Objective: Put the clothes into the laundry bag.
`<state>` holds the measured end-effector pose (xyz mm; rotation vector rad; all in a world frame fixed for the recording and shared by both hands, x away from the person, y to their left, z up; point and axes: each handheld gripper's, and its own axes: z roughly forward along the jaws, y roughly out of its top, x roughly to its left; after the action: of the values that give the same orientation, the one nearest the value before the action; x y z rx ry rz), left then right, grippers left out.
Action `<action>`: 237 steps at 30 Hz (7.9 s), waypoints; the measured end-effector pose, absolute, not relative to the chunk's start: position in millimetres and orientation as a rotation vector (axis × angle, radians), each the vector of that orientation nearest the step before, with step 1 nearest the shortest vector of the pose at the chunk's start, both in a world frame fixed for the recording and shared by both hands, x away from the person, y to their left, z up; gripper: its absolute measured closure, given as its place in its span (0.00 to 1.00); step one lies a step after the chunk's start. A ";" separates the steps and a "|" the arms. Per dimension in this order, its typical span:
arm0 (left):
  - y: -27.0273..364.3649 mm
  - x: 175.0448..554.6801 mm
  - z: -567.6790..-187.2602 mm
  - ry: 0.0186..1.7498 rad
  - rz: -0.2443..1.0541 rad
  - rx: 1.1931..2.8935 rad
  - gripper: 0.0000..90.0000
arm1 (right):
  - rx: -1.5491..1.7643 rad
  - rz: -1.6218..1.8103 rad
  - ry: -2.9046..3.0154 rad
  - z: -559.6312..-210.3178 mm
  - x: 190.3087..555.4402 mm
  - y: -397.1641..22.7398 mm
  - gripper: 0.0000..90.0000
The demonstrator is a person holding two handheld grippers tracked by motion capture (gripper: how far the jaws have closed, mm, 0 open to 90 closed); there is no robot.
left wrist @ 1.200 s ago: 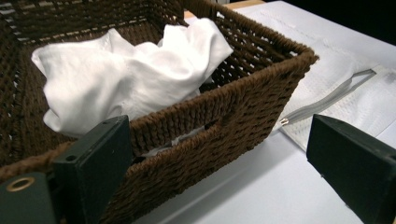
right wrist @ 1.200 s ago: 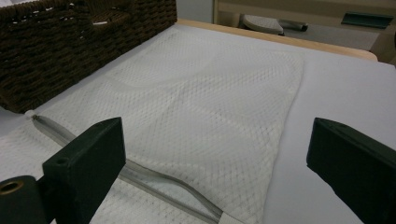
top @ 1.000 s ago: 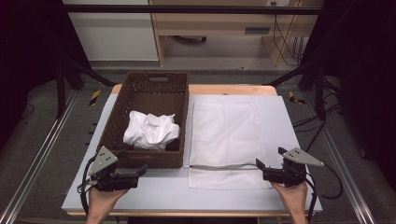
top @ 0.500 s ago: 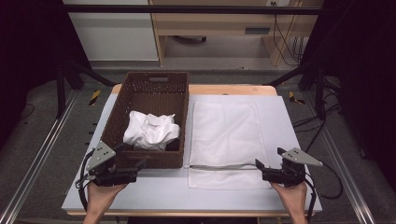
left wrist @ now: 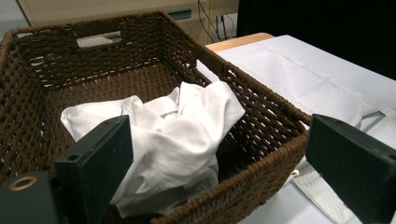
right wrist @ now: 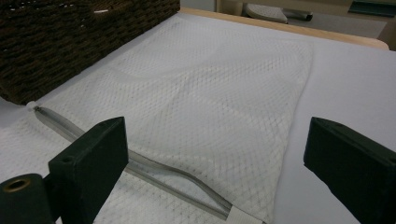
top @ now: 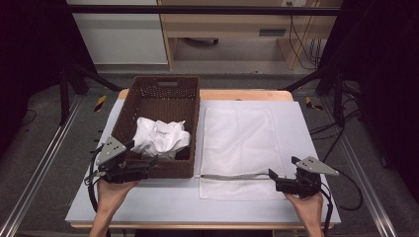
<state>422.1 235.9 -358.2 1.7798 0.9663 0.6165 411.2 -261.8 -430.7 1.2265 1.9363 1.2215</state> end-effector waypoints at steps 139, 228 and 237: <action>267.4 509.8 -289.8 1.067 0.678 1.585 0.81 | 1.293 1.206 1.990 -441.3 419.7 -268.6 0.09; 79.7 469.9 -152.2 0.613 0.595 1.513 0.80 | 1.257 1.232 1.959 -437.4 413.4 -279.6 0.19; 40.9 476.5 -196.0 0.602 0.521 1.606 0.80 | 1.269 1.227 1.950 -437.0 411.7 -286.3 0.23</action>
<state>476.5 40.9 -196.0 1.6057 0.6019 0.5206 411.7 -286.3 -437.0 1.2686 1.9499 1.2269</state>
